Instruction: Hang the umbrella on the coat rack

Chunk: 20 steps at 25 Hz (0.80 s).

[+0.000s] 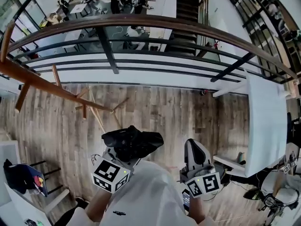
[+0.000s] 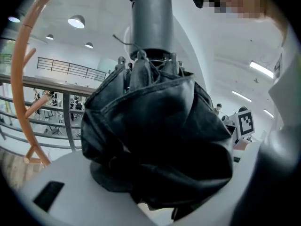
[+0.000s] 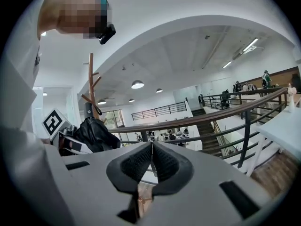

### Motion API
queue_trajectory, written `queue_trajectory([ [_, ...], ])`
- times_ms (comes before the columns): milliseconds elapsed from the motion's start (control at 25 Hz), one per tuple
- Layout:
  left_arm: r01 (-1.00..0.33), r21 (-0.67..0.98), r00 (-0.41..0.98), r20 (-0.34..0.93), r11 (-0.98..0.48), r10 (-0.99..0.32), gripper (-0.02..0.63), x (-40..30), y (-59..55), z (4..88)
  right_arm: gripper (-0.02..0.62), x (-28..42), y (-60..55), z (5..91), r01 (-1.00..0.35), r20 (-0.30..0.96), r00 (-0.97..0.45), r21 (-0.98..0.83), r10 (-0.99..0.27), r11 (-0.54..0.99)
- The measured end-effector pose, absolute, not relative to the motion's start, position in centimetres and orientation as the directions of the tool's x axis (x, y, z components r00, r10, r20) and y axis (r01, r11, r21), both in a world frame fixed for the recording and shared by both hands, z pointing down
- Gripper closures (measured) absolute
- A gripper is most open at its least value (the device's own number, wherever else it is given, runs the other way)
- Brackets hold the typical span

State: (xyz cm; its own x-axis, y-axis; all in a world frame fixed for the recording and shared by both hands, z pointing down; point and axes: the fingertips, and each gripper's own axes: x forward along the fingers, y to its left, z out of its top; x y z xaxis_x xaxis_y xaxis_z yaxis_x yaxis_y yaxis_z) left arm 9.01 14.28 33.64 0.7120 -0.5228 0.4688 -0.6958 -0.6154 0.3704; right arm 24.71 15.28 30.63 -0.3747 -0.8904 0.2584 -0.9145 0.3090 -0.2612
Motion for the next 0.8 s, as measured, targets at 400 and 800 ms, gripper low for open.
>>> queue_trajectory([
  [400, -0.798, 0.359, 0.603, 0.459, -0.485, -0.653, 0.359, 5.1, 10.2, 32.5, 0.561, 18.9, 7.0, 30.4, -0.813, 0.235, -0.572, -0.290, -0.786, 0.505],
  [800, -0.937, 0.330, 0.273, 0.482, -0.116, -0.832, 0.359, 2.0, 5.9, 32.7, 0.560, 11.7, -2.1, 30.7, -0.467, 0.201, -0.883, -0.308, -0.423, 0.829],
])
